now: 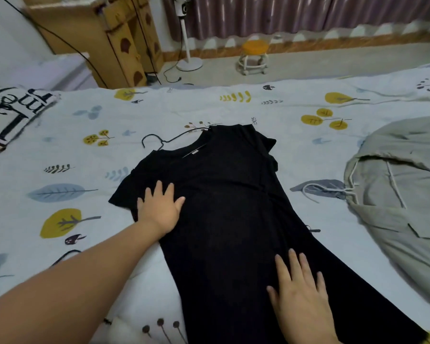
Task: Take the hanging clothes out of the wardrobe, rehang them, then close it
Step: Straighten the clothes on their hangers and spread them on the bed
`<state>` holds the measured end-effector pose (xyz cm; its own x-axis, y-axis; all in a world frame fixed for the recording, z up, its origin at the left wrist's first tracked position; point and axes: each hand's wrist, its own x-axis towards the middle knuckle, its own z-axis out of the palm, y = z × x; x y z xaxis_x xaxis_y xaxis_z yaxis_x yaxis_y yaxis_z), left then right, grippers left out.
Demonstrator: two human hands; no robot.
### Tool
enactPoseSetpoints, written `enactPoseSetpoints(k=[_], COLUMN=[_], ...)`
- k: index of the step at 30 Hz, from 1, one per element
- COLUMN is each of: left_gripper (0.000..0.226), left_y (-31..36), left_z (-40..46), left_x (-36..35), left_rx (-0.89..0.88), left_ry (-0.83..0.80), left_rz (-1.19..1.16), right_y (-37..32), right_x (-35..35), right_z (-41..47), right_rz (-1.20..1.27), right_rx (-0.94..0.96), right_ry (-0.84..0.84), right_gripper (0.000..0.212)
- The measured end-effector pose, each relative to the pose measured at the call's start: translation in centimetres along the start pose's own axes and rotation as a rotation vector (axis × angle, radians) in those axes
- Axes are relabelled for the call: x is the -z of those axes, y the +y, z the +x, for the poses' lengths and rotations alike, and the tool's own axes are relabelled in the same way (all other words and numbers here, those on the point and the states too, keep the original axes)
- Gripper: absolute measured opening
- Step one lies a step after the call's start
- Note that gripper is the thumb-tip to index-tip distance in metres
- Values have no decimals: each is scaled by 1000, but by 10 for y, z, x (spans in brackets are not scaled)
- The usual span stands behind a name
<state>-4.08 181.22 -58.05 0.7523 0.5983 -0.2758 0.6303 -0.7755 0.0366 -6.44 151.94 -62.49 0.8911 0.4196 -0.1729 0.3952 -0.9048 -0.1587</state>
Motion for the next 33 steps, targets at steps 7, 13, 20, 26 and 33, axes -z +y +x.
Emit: enactPoseSetpoints(k=[7, 13, 20, 26, 33], left_gripper=[56, 31, 29, 25, 35], left_y=[22, 2, -64, -122, -184], left_z=[-94, -175, -255, -326, -374], left_x=[-3, 21, 48, 68, 67], left_rx=[-270, -329, -242, -99, 26], left_ry=[-205, -267, -189, -134, -95], left_rz=[92, -27, -62, -51, -34], right_y=[-20, -38, -68, -104, -158], right_x=[63, 101, 125, 132, 138], right_z=[-26, -73, -139, -195, -232], right_rz=[-14, -61, -28, 28, 127], right_rx=[-14, 89, 230, 355, 417], right_ry=[-274, -315, -371, -388, -364], right_gripper=[52, 40, 35, 33, 32])
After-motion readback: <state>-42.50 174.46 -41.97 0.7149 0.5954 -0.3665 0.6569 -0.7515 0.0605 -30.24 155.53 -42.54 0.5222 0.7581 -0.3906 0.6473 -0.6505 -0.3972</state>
